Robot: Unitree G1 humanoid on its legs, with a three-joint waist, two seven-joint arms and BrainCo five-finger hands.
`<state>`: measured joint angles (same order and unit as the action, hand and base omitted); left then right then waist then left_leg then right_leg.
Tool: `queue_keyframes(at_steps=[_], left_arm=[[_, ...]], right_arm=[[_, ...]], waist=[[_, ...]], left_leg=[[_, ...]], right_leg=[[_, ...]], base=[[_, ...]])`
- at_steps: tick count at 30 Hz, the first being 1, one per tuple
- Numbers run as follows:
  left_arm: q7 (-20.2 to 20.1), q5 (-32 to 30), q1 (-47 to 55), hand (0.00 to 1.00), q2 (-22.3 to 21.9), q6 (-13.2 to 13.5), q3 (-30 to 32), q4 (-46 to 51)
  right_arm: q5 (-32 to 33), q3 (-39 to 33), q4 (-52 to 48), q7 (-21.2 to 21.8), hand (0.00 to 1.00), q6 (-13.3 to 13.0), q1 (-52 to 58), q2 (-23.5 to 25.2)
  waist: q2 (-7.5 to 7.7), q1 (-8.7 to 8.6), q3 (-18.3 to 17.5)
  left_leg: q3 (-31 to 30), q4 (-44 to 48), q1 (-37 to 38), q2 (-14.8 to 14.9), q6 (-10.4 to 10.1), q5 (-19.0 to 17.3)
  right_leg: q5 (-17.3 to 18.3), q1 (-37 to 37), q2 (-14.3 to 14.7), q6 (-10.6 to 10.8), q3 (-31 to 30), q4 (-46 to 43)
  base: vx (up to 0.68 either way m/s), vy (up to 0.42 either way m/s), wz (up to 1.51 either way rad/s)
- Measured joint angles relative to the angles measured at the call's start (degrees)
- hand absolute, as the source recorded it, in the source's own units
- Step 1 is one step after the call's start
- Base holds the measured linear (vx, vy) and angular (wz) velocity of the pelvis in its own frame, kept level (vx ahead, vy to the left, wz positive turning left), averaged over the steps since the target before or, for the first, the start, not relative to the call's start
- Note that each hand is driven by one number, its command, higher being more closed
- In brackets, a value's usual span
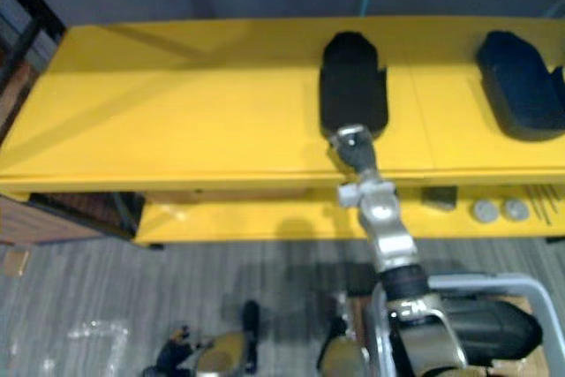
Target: Walk over and take plastic housings, then place them on the shelf
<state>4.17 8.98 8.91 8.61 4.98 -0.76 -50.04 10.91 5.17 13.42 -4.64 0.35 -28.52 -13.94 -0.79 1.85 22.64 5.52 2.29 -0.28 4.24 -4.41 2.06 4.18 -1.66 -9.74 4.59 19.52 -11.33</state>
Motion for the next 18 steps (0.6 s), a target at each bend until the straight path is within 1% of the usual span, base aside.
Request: queue_keyframes(at_steps=[2, 5, 9, 13, 18], left_arm=[[0.2, 0.1, 0.0, 0.0, 0.0, 0.1, 0.0, 0.3], [0.3, 0.2, -0.2, 0.0, 0.0, 0.3, -0.1, 0.6], [0.5, 2.0, -0.6, 0.0, 0.0, 0.4, -0.4, 0.8], [0.8, 2.2, -0.6, 0.0, 0.0, 0.4, -0.4, 1.6], [1.2, 2.5, -0.7, 0.0, -0.1, 0.4, -0.4, 1.9]], right_arm=[[-0.5, 0.0, -2.0, -0.3, 1.0, 0.0, 0.0, -0.1], [-0.8, 0.0, -4.4, -0.5, 1.0, 0.0, 0.0, -0.8], [-1.1, 0.0, -4.5, -0.8, 1.0, 0.1, -0.1, -1.3], [-1.1, -0.1, -4.5, -2.0, 1.0, 0.1, -0.8, -1.6], [-1.1, -1.1, -3.6, -2.9, 1.0, 0.4, -4.1, -2.2]], waist=[[-0.04, -0.06, 0.3], [-0.39, -0.33, 0.8], [-0.79, -0.29, 2.3], [-1.03, -0.18, 2.8], [-1.26, -0.18, 3.2]], left_leg=[[0.5, 1.3, -0.6, 0.2, 0.0, -0.8], [0.6, 2.4, -1.8, 0.3, 0.0, -1.1], [0.9, 2.4, -1.8, 0.3, 0.0, -1.2], [1.1, 2.5, -2.3, 0.3, 0.0, -1.3], [0.6, 3.7, -3.1, 0.1, 0.3, -1.7]], right_leg=[[1.0, 1.0, -0.1, -0.4, -0.8, -1.2], [1.1, 2.2, -0.2, -0.3, -1.2, -2.1], [1.7, 2.9, -0.3, -0.2, -1.7, -3.2], [1.9, 3.9, -0.4, -0.2, -2.1, -3.9], [2.0, 4.2, -0.6, -0.3, -2.1, -4.3]], base=[[-0.04, -0.009, -0.13], [-0.02, -0.007, -0.05], [-0.01, -0.002, -0.03], [0.0, -0.001, -0.01], [0.01, 0.005, 0.06]])
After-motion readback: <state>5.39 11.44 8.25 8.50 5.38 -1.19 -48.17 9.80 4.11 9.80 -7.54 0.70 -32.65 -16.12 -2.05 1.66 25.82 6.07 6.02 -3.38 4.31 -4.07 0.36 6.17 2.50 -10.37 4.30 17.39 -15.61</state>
